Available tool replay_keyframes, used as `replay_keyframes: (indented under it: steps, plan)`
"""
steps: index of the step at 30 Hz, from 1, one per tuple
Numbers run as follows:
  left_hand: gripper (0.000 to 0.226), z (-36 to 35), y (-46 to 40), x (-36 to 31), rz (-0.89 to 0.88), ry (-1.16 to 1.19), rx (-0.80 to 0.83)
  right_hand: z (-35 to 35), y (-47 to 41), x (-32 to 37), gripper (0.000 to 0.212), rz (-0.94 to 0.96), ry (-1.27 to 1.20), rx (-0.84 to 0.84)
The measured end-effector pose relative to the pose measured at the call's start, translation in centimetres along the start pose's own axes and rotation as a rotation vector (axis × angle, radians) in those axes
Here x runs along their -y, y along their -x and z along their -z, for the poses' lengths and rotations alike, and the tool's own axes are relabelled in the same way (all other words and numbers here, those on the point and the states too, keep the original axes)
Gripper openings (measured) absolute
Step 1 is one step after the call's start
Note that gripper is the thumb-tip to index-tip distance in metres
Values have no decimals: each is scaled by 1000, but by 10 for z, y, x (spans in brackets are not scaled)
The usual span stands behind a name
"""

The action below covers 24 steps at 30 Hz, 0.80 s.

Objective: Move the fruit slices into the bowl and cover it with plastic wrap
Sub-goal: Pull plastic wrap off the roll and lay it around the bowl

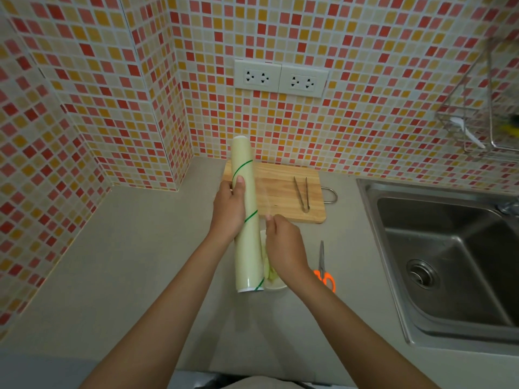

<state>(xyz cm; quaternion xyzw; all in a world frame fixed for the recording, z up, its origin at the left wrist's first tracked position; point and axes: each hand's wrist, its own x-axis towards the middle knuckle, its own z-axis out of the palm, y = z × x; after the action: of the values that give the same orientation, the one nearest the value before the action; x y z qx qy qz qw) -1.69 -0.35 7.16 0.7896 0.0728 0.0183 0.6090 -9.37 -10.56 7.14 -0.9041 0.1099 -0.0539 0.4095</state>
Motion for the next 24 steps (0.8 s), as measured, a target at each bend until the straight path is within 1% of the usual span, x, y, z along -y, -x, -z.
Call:
replay_keyframes:
  steps: [2, 4, 7, 9, 10, 12, 14, 15, 18, 21, 22, 24]
  plan:
    - [35, 0, -2, -3, -27, -32, -13, -1, 5, 3, 45, 6, 12, 36]
    - [34, 1, -5, -5, -54, -60, -36, -5, 10, 4, 47, 15, 83, 76]
    - [36, 3, -12, -5, -57, -97, -36, -5, 7, 1, 39, 39, 203, 86]
    - [38, 6, -16, -4, -27, -75, -25, 0, 2, -2, 36, 56, 199, 77]
    - [39, 7, -19, -4, -2, -45, -20, 3, 1, -3, 35, 61, 165, 75]
    - [42, 9, -22, -4, 36, 11, -5, 5, 1, -4, 38, 40, 10, 68]
    - [44, 9, -23, -3, 38, 21, 14, 1, 6, -4, 45, -28, -155, 83]
    - [44, 9, -22, -3, 33, 18, 21, -3, 8, -4, 46, -62, -195, 100]
    - [44, 7, -20, -3, 42, 28, 37, -11, 12, -12, 36, -152, -312, 124]
    - [44, 6, -16, 0, 57, 70, 60, -5, 8, -17, 31, -264, -600, 166]
    - [45, 5, -13, 2, 56, 81, 69, -2, 4, -16, 32, -304, -678, 176]
    - [46, 1, -7, 5, 47, 86, 85, 1, -7, -12, 40, -364, -721, 161]
